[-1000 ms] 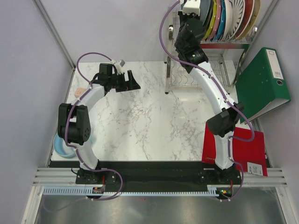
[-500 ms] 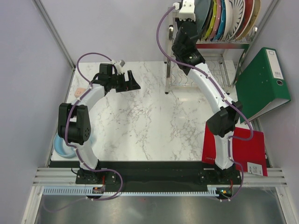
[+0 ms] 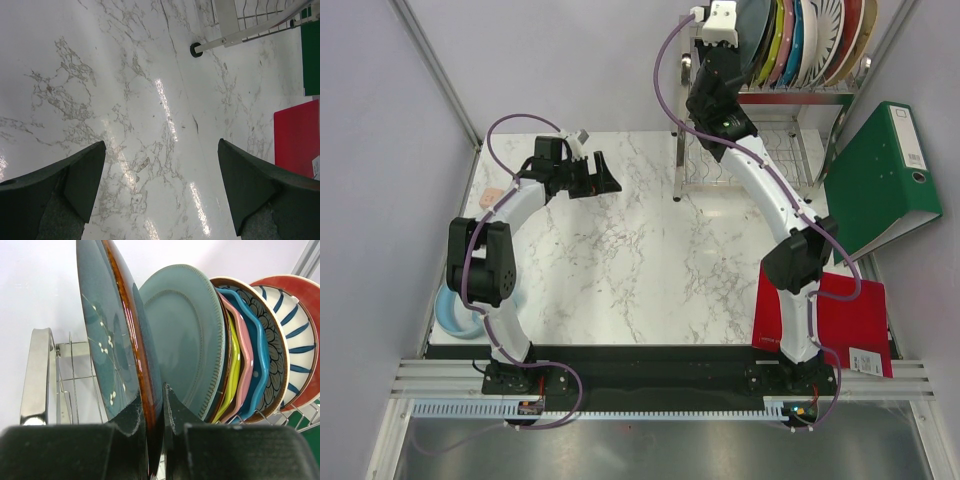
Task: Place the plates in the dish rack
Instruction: Insert the plate into the dish rack.
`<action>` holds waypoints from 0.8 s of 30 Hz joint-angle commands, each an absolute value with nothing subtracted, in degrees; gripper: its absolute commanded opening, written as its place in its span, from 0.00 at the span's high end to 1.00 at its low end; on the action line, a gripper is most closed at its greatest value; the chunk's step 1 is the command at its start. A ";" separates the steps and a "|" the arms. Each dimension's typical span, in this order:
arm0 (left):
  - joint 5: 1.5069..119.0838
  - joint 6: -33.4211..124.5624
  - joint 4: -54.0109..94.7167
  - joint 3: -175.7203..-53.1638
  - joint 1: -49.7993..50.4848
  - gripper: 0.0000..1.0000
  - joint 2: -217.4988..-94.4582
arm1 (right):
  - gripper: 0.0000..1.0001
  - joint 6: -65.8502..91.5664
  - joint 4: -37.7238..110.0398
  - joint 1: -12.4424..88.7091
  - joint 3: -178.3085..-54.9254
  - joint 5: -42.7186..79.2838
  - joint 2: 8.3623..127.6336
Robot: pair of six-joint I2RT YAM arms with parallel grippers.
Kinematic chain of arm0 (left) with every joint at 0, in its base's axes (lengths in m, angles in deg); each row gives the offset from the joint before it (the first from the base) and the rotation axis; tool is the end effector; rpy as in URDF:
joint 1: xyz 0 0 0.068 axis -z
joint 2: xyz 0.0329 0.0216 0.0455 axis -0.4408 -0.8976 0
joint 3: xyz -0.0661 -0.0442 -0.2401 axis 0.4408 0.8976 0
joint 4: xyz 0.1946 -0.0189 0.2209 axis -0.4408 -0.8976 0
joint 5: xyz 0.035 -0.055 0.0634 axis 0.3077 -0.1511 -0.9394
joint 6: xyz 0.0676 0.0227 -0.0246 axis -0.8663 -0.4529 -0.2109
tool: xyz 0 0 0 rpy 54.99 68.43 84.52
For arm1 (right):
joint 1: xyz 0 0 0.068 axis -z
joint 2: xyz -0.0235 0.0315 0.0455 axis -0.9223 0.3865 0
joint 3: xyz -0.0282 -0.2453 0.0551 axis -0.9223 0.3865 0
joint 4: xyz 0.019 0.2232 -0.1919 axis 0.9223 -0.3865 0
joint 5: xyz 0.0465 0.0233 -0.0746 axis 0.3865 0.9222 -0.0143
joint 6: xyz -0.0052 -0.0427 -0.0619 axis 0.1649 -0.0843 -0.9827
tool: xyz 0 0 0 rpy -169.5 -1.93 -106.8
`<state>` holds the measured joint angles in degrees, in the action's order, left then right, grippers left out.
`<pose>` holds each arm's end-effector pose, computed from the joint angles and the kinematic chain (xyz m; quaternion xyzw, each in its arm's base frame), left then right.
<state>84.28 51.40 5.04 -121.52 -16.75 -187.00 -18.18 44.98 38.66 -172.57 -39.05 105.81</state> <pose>0.4513 -0.1092 0.1893 0.0554 0.8780 -0.3387 0.3336 0.4672 0.1994 0.4880 0.0811 0.6148 -0.2095 0.7560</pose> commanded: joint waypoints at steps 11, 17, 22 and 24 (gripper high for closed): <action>86.57 52.80 5.51 -124.19 -16.49 0.00 -187.62 | 0.70 -21.38 56.35 40.98 -176.96 -38.84 107.86; 86.84 53.06 5.51 -125.15 -16.31 0.00 -187.71 | 0.62 -22.61 57.94 40.89 -172.47 -39.28 103.82; 87.80 52.37 5.33 -126.29 -15.96 0.00 -186.75 | 0.50 -23.83 56.97 39.93 -167.99 -39.72 98.56; 88.07 50.78 5.24 -126.73 -15.61 0.00 -185.43 | 0.44 -25.41 57.58 39.49 -164.75 -39.54 96.44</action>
